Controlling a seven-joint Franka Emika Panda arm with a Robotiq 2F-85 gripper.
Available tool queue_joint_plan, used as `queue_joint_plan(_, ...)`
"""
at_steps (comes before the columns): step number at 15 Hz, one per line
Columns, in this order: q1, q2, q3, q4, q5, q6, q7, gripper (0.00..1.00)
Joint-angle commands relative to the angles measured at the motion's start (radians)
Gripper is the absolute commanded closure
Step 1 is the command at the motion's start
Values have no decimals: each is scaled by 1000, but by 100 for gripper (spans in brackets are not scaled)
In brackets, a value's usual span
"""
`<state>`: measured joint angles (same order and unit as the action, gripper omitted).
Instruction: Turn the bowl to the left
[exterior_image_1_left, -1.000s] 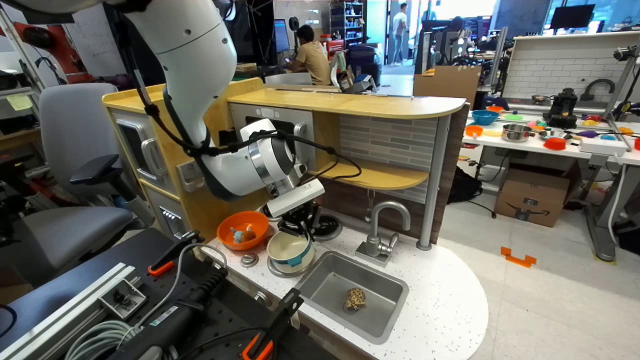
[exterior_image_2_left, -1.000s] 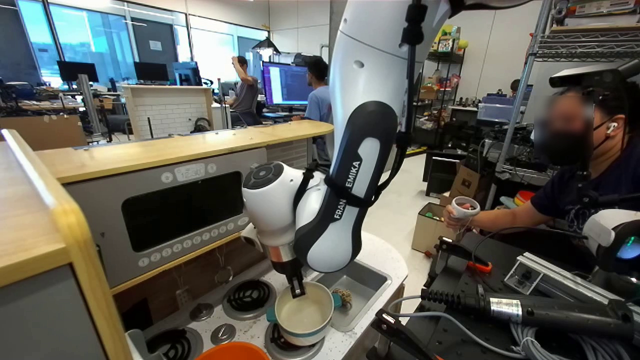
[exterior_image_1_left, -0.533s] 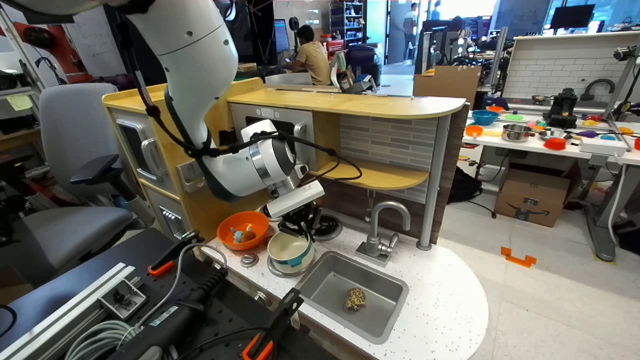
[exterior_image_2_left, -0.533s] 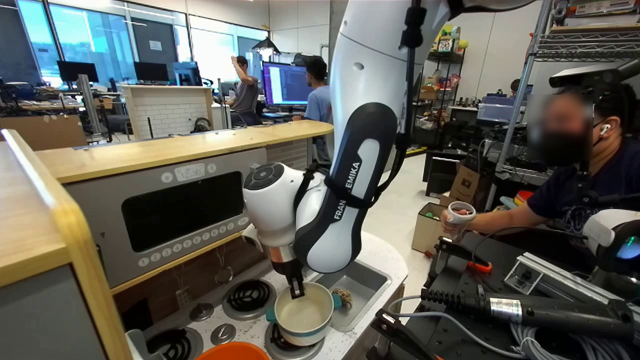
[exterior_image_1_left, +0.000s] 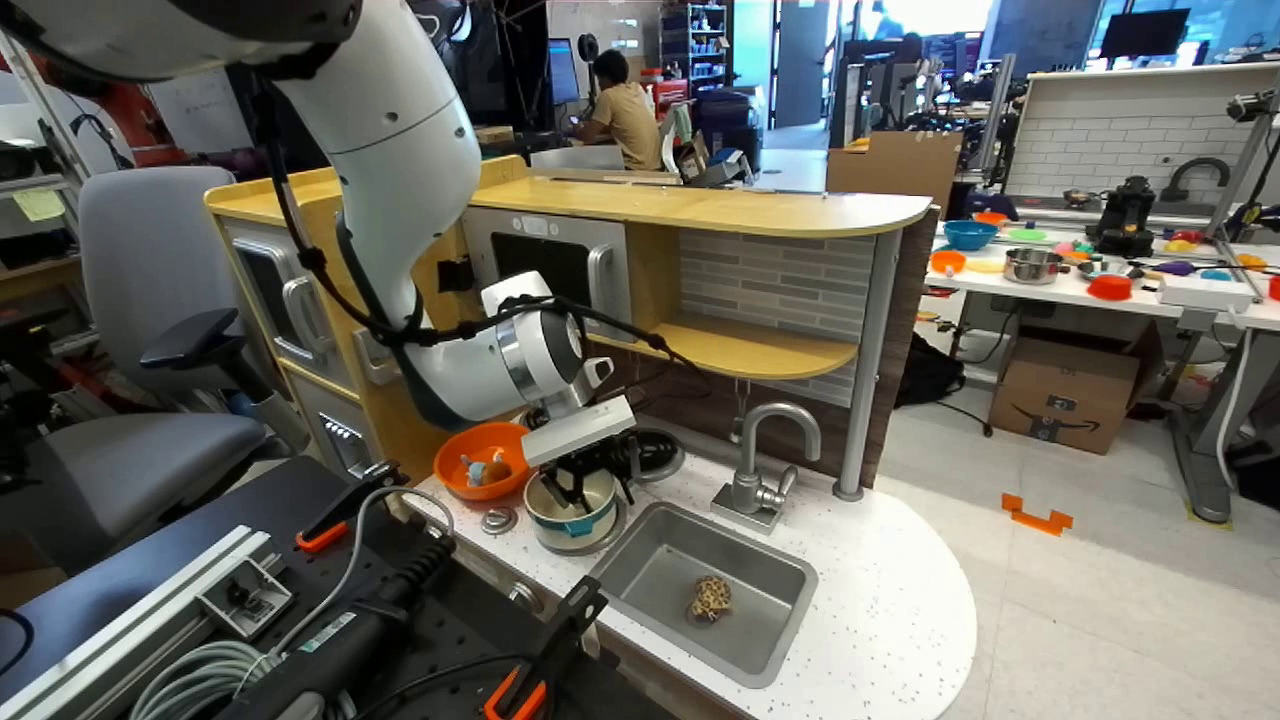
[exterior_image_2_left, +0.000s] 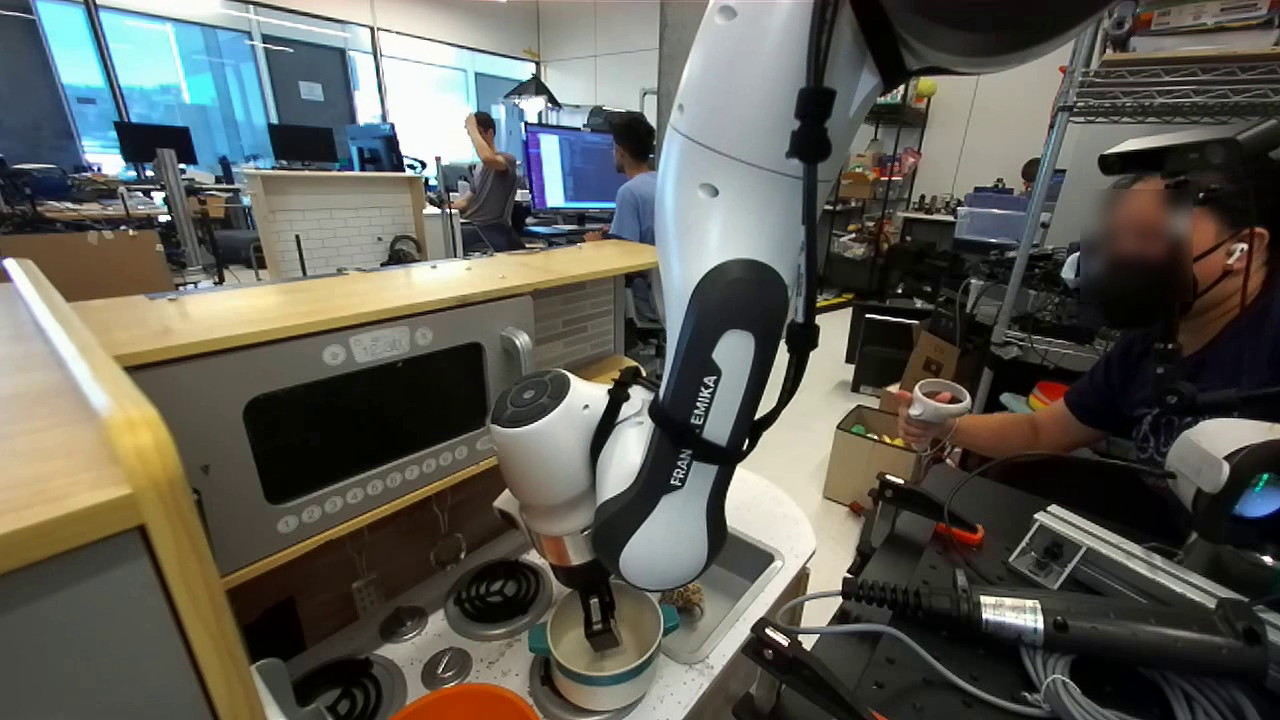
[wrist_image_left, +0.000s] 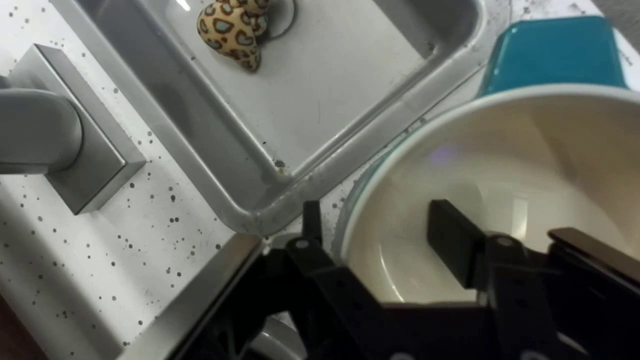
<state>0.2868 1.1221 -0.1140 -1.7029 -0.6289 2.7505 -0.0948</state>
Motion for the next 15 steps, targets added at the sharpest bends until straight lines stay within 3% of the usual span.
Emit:
queue_joint_plan(1,-20,-13,14,-9,48,14,9,10)
queue_joint_plan(2,-22,-30,11,-28,60,25,14,2)
queue_joint_plan(3,-23,-41,7,-40,74,33,20,0)
queue_joint_plan(9,-81,-167,22,-185,179,47,4,0)
queue_joint_plan(15,-216,-391,112,-491,241,60,-81,0)
